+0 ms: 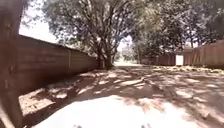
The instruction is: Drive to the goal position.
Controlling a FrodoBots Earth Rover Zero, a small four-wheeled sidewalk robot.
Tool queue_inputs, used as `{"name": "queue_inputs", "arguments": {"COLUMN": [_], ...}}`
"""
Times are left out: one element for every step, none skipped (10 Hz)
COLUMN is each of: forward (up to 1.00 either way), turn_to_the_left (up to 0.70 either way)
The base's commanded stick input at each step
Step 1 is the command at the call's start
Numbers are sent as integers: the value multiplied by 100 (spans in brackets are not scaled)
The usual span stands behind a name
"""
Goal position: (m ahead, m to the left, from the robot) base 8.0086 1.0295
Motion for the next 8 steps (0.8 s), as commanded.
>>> {"name": "queue_inputs", "arguments": {"forward": [70, 70, 70, 70, 70, 70, 70, 70], "turn_to_the_left": [-29, -22, -15, -8, -1, -15, -31, -25]}}
